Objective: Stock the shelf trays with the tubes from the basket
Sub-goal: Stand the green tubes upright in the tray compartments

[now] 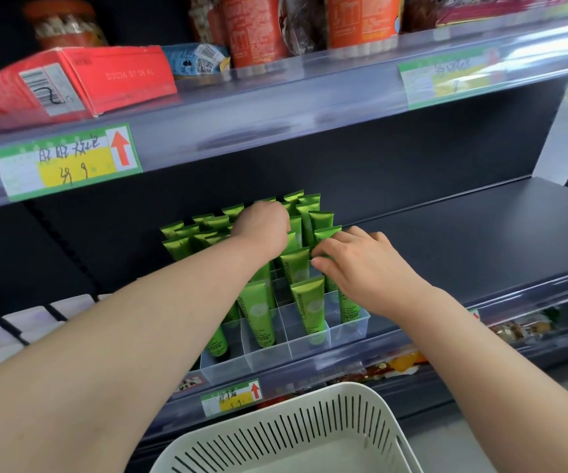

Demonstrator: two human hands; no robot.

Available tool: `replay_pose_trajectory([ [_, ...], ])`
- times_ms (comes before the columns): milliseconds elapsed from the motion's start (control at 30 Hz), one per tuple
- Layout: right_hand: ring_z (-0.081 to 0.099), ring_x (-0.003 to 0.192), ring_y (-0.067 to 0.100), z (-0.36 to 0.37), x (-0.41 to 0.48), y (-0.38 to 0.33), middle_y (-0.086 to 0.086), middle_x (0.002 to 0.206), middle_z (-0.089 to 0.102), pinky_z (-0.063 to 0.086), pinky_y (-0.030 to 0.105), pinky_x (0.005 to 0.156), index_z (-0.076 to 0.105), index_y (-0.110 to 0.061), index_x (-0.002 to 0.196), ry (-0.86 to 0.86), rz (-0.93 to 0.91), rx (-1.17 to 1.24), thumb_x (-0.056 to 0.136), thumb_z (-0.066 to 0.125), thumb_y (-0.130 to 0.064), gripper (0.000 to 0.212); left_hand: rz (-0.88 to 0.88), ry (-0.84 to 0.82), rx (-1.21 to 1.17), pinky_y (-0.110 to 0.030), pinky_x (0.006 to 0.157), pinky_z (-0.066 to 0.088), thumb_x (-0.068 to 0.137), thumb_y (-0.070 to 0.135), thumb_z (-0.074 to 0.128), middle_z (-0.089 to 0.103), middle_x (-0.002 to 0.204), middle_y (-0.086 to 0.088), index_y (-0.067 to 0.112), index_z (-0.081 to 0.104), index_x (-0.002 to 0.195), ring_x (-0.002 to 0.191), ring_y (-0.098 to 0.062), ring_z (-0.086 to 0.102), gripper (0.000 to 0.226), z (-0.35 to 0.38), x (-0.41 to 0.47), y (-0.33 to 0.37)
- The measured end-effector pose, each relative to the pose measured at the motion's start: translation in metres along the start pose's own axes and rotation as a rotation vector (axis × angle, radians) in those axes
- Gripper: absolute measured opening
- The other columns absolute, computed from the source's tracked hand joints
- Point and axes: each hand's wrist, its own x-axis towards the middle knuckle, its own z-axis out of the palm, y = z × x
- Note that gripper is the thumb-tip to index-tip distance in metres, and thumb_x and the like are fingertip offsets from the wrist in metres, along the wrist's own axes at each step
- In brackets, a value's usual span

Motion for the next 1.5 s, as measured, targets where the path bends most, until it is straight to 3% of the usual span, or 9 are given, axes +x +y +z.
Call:
replay_pose_trajectory([
  [433,0.048,0.108,0.017,-0.006,0.01,-0.023,-0.01,0.11,0.061,0.036,0.037,0.084,0.058,-0.029,0.116,0.026,-0.039,0.03,0.098,0.032,-0.05,0.038,-0.003,0.003,-0.176,-0.032,0.09,0.05,0.086,0.019,0.072,0.07,0.11,-0.003,0.017,0.075,0.102,0.102,-0.022,0.063,0.017,-0.026,-0.016,-0.018],
  [667,0.044,0.115,0.02,0.003,0.023,-0.067,-0.007,0.122,0.057,0.029,0.036,0.079,0.052,-0.029,0.128,-0.008,-0.185,-0.052,0.098,0.044,-0.035,0.032,-0.022,0.045,-0.171,-0.03,0.084,0.051,0.087,0.017,0.07,0.071,0.101,0.001,0.014,0.077,0.095,0.097,-0.02,0.064,0.011,-0.044,-0.044,-0.05],
  [933,0.049,0.106,0.022,0.023,0.03,-0.091,-0.005,0.095,0.065,0.028,0.037,0.079,0.059,-0.028,0.101,-0.072,-0.158,-0.124,0.096,0.047,-0.023,0.014,-0.031,0.046,-0.21,-0.035,0.09,0.052,0.088,0.017,0.07,0.07,0.108,0.0,0.019,0.076,0.1,0.1,-0.02,0.064,0.014,-0.043,-0.061,-0.068],
  [1100,0.049,0.106,0.021,0.016,0.029,-0.079,-0.006,0.078,0.05,0.031,0.037,0.083,0.06,-0.027,0.099,-0.098,-0.186,-0.191,0.098,0.044,-0.027,0.017,-0.029,0.04,-0.225,-0.031,0.087,0.051,0.089,0.016,0.068,0.069,0.109,0.001,0.018,0.075,0.102,0.103,-0.019,0.063,0.015,-0.038,-0.06,-0.069],
  [1267,0.049,0.108,0.018,0.014,0.026,-0.077,-0.004,0.095,0.065,0.032,0.039,0.088,0.061,-0.028,0.109,-0.197,-0.16,-0.097,0.098,0.042,-0.039,0.024,-0.008,0.005,-0.237,-0.035,0.09,0.051,0.088,0.016,0.069,0.069,0.109,0.002,0.019,0.074,0.102,0.103,-0.019,0.062,0.016,-0.033,-0.057,-0.062],
  [1500,0.051,0.105,0.021,0.007,0.019,-0.06,-0.007,0.107,0.065,0.038,0.039,0.084,0.058,-0.028,0.11,-0.109,-0.077,-0.048,0.102,0.027,-0.04,0.035,0.056,-0.11,-0.148,-0.03,0.082,0.049,0.085,0.023,0.073,0.069,0.102,0.004,0.02,0.074,0.102,0.096,-0.016,0.062,0.017,-0.027,-0.055,-0.051],
])
